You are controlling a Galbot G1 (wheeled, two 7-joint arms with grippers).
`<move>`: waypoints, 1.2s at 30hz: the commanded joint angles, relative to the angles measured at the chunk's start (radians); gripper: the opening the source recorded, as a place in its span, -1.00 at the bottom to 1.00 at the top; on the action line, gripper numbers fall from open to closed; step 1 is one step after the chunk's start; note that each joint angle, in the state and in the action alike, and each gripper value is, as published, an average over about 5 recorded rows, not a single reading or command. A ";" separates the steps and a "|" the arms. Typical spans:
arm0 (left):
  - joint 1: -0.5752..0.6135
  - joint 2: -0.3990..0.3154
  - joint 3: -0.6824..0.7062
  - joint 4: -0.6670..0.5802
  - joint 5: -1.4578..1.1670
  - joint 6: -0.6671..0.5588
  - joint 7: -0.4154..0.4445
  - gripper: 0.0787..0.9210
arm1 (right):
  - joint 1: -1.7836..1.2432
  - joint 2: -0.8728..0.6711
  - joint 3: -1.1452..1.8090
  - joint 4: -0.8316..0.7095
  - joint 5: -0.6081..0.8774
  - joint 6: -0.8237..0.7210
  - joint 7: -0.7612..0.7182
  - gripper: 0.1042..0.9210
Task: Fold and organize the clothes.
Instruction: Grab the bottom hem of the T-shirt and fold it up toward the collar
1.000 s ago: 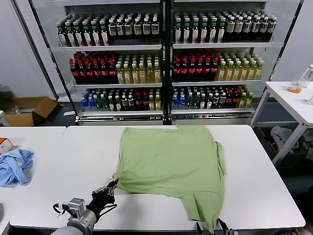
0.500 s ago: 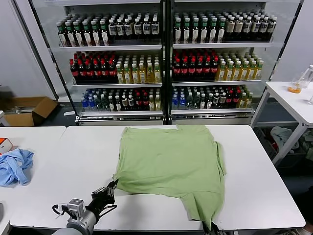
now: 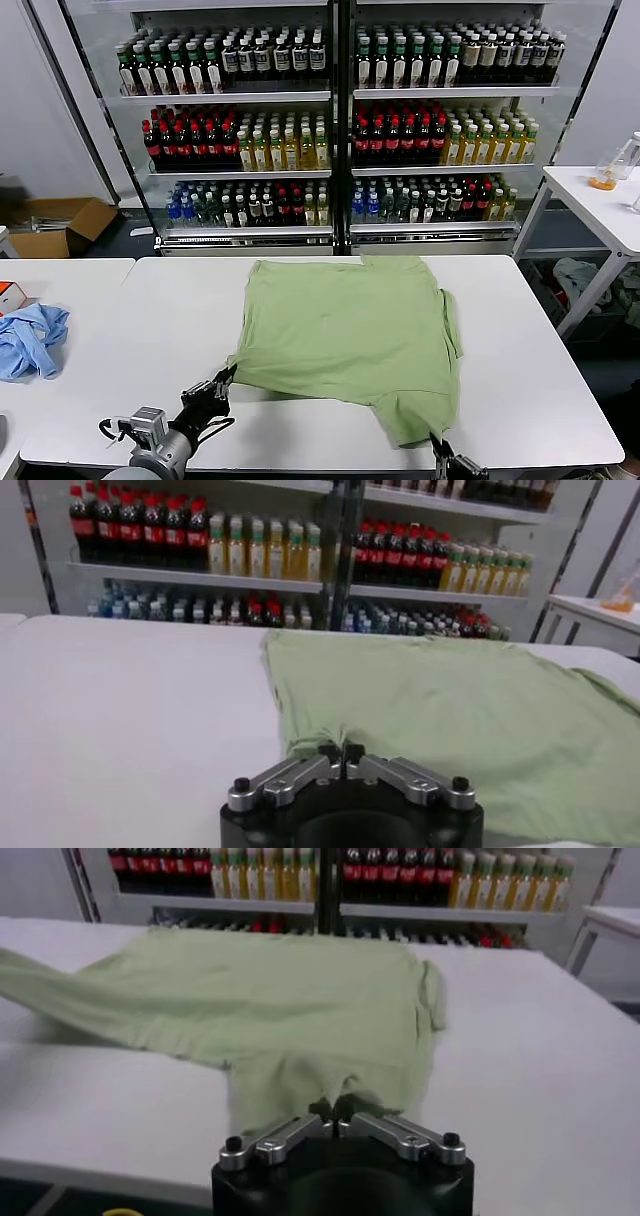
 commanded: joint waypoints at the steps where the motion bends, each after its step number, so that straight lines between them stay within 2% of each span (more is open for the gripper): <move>1: -0.021 0.018 -0.013 0.011 -0.014 0.003 0.001 -0.99 | 0.092 -0.049 0.069 0.005 0.064 -0.008 0.000 -1.00; 8: -0.073 0.033 -0.006 0.059 -0.024 0.003 0.001 -0.99 | 0.285 -0.140 0.081 -0.085 0.155 -0.034 0.013 -1.00; 20: -0.191 0.081 0.031 0.128 -0.057 0.004 0.000 -0.99 | 0.584 -0.208 0.002 -0.273 0.235 -0.047 0.018 -1.00; 27: -0.296 0.121 0.082 0.211 -0.045 0.010 -0.003 -0.99 | 0.723 -0.232 -0.058 -0.386 0.248 -0.048 0.015 -1.00; 36: -0.367 0.125 0.173 0.294 0.035 0.037 -0.003 -0.99 | 0.873 -0.249 -0.182 -0.499 0.217 -0.044 0.004 -1.00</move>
